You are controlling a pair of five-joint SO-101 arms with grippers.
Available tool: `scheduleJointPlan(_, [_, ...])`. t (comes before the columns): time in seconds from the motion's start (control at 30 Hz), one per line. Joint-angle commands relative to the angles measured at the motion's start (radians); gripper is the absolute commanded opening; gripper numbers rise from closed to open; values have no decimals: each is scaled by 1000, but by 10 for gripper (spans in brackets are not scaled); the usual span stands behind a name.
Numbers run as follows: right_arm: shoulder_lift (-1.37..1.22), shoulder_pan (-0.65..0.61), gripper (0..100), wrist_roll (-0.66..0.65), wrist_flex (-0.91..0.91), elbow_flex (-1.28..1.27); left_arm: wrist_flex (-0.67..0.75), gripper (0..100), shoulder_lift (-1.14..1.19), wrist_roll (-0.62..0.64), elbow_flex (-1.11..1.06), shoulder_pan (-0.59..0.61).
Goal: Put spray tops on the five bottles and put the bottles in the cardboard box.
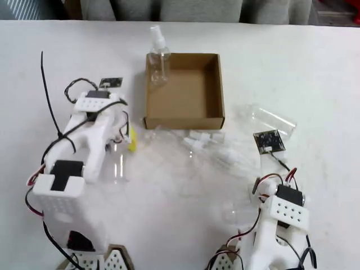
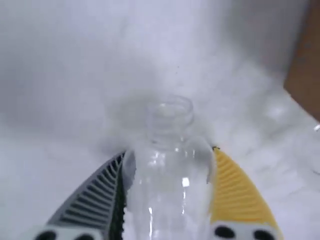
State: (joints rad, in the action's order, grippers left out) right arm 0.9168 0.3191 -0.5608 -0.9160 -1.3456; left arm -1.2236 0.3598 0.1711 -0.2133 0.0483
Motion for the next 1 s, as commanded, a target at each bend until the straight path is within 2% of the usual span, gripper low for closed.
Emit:
scheduleJointPlan(0.0, [5, -2, 17, -6, -2, 5, 29, 72, -8, -31, 43, 4])
scheduleJointPlan(0.17, [5, -2, 17, -6, -4, 5, 25, 106, -10, -74, 41, 5])
scheduleJointPlan(0.43, [5, -2, 17, -6, -5, 5, 32, 255, -18, -72, 51, 22])
scheduleJointPlan(0.97, [4, -4, 17, -6, -4, 5, 41, 289, -8, -40, 124, 51])
